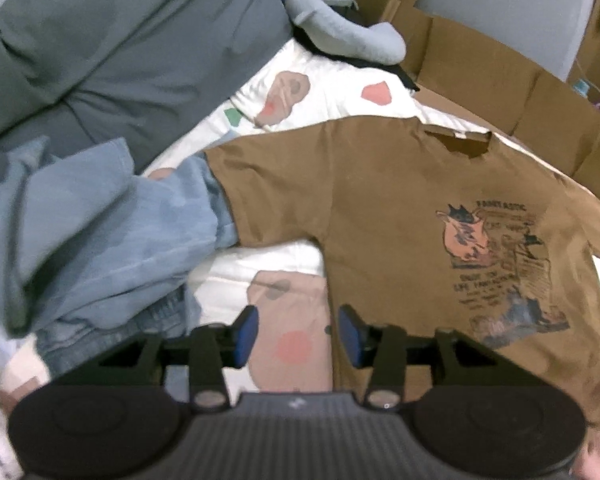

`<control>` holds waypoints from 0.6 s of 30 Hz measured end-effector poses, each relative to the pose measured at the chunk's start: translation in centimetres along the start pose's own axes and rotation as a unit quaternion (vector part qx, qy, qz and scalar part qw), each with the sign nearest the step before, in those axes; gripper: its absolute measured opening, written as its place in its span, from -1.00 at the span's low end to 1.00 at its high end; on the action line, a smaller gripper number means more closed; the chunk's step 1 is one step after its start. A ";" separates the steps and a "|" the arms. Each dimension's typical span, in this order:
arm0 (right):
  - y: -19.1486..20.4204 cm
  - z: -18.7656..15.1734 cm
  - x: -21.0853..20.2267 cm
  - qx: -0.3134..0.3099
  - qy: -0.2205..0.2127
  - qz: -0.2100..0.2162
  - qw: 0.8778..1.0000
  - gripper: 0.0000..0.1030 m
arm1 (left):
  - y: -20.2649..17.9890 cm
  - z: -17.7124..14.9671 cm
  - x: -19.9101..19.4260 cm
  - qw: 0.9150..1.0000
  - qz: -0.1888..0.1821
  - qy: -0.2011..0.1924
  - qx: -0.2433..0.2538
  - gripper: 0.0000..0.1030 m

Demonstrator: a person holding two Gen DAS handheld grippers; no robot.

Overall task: Fold clothes
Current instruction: 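Open the left gripper and move both grippers toward the T-shirt hem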

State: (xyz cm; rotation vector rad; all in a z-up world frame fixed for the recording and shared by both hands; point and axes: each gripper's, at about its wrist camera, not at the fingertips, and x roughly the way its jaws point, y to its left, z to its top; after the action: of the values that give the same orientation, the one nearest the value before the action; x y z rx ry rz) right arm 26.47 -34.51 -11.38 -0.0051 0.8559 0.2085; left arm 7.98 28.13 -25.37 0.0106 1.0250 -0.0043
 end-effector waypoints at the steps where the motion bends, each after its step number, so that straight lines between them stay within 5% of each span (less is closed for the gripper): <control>1: -0.3 0.8 -1.1 -0.003 -0.007 -0.001 1.000 0.43 | 0.1 0.1 -1.0 1.000 0.003 0.000 0.003 -0.06; 9: -2.3 3.5 -9.8 -0.022 -0.037 0.011 0.999 0.43 | 0.2 0.5 -6.9 1.000 -0.005 -0.007 -0.003 0.13; 18: -3.4 -0.7 -17.7 -0.056 -0.025 -0.016 0.998 0.43 | -1.5 -1.3 -8.7 0.998 -0.061 -0.015 0.021 0.22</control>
State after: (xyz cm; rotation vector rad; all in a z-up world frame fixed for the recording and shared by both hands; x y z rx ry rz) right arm 15.30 -41.08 1.15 -0.1168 0.7922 0.2259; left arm 2.35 26.61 -18.59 -0.0143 0.9941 -0.1360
